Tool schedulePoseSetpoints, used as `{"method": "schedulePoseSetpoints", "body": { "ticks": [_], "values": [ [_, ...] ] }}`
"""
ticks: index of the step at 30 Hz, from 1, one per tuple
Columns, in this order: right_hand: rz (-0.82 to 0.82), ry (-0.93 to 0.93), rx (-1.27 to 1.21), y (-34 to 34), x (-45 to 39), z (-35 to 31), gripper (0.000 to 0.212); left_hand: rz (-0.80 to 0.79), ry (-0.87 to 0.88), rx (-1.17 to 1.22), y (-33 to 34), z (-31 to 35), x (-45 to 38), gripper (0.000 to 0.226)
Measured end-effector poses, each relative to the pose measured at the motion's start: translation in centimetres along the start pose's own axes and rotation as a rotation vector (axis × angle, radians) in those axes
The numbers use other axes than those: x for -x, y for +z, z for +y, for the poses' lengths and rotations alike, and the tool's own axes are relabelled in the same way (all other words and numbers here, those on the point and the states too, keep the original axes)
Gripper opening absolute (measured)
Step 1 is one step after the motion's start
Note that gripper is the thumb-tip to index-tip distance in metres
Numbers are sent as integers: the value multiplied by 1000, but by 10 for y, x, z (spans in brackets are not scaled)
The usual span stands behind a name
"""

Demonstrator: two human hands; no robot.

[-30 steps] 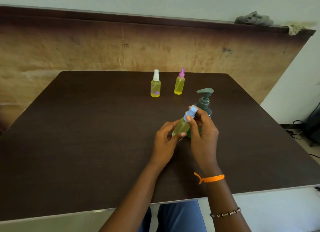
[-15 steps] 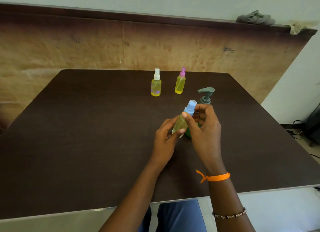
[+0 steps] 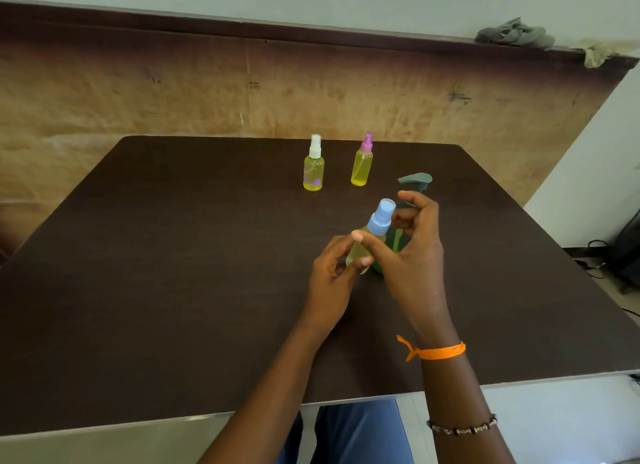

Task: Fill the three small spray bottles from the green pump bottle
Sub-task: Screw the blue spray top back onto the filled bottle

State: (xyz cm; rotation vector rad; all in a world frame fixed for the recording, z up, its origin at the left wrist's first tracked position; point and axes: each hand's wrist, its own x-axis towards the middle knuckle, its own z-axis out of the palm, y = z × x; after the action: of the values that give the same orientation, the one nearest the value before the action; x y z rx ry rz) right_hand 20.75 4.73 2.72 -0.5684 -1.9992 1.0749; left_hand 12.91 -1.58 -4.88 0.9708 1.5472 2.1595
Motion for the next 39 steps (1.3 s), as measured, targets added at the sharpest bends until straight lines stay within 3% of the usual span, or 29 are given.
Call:
{"method": "schedulePoseSetpoints", "body": {
  "ticks": [2, 6, 10, 15, 21, 25, 31, 35, 39],
  "values": [
    [-65, -16, 36, -4, 1, 0, 76, 9, -1, 4, -1, 0, -1, 35],
    [-99, -60, 11, -11, 4, 4, 70, 25, -15, -12, -2, 0, -3, 37],
    [-30, -74, 13, -5, 0, 5, 60, 10, -16, 7, -1, 0, -1, 37],
    [-77, -22, -25, -9, -1, 1, 76, 17, -24, 20, 0, 0, -1, 34],
    [-5, -30, -9, -10, -1, 5, 65, 13, -7, 7, 1, 3, -1, 33],
    [-51, 14, -38, -6, 0, 1, 74, 19, -16, 29, 1, 2, 0, 31],
    [-29, 15, -76, -6, 0, 4, 63, 10, -15, 6, 2, 3, 0, 33],
    [-38, 71, -103, -5, -3, 3, 71, 13, -9, -16, 3, 0, 0, 31],
    [-86, 75, -300, -10, -3, 4, 48, 18, 1, -36, 2, 1, -2, 36]
  ]
}}
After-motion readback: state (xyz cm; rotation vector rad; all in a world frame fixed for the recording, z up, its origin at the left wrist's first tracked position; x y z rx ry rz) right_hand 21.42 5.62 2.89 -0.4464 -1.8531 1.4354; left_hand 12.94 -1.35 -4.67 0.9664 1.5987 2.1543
